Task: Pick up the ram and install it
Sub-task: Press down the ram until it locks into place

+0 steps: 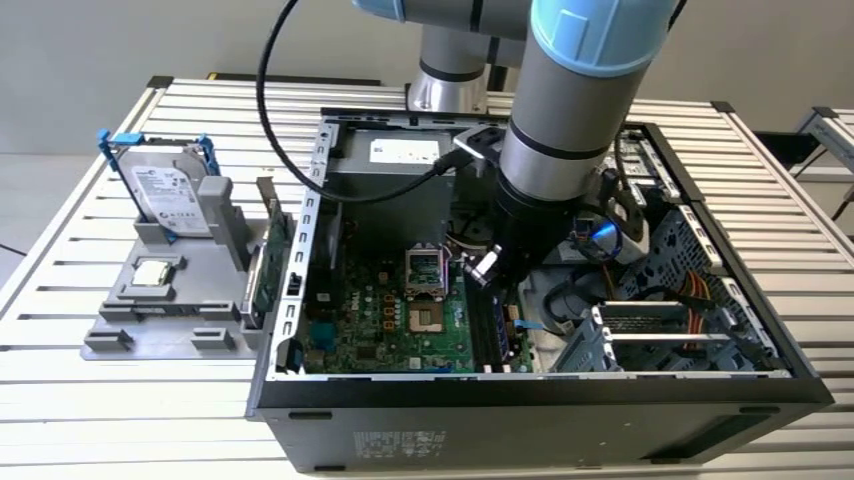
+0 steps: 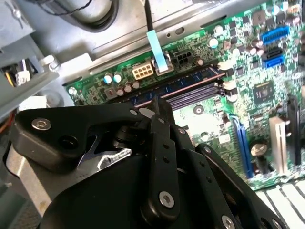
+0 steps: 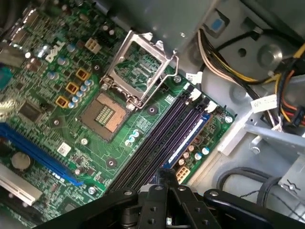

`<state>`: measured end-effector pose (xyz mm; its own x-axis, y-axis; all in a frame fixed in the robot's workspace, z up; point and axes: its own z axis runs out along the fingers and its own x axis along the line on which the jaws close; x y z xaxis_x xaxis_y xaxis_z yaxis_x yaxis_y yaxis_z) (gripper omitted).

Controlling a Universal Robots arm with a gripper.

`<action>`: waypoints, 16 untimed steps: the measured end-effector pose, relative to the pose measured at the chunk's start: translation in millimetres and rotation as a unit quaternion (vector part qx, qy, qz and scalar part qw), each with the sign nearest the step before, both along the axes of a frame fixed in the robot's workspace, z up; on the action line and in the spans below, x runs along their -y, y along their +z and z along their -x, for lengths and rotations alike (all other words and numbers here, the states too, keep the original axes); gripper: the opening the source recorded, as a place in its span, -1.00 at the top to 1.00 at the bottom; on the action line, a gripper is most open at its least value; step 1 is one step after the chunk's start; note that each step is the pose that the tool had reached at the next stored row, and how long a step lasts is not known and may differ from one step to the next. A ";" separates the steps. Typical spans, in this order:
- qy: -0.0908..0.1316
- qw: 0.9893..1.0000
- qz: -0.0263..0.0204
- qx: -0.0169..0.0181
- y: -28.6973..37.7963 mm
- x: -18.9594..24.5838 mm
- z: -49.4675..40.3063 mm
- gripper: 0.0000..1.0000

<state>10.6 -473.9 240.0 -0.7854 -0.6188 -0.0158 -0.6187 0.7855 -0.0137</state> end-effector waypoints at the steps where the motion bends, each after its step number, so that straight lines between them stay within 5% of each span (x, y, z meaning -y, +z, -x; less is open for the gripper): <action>1: 0.009 1.000 0.000 0.000 0.0 0.0 0.0 1.00; 5: 0.046 0.999 0.000 0.000 -0.1 0.0 -0.1 1.00; 9: 0.082 0.997 0.000 0.000 -0.2 0.0 0.0 1.00; 16: 0.145 0.989 0.000 0.000 -0.5 0.0 0.0 1.00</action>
